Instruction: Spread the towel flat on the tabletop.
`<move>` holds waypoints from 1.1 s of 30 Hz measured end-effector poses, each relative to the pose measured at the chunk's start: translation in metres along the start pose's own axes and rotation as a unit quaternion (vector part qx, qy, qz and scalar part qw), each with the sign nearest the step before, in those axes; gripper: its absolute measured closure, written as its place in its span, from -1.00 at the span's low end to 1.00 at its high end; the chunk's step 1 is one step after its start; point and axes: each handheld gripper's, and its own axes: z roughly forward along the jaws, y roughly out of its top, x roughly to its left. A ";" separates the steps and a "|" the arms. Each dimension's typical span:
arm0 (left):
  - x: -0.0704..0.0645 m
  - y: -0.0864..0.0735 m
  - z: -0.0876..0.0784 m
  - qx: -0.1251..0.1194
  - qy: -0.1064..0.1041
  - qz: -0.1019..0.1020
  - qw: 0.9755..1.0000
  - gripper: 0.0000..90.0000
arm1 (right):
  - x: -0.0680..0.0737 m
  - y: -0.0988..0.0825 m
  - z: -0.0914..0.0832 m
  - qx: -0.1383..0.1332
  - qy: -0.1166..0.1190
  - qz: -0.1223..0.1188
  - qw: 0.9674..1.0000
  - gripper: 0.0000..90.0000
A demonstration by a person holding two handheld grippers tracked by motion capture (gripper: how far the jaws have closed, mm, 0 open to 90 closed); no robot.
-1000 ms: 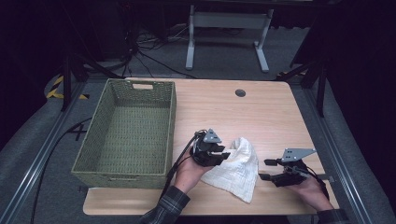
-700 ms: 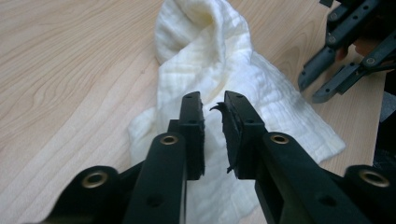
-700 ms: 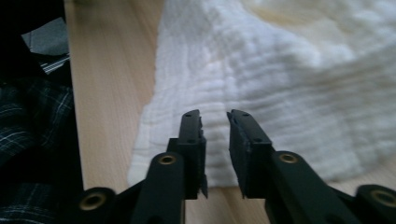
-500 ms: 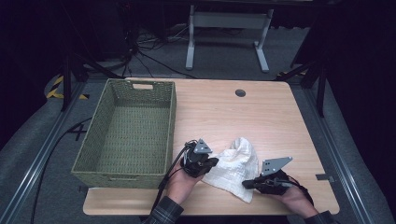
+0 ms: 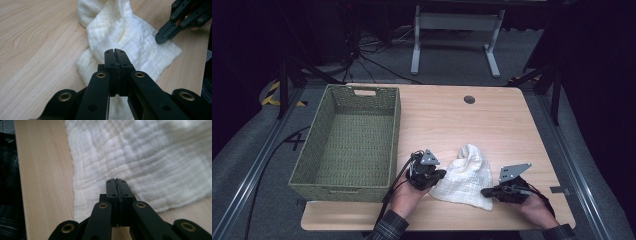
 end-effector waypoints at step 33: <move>0.006 -0.001 0.029 0.044 0.037 0.026 0.998 0.90 | -0.021 -0.012 -0.019 0.010 -0.046 0.021 0.999 1.00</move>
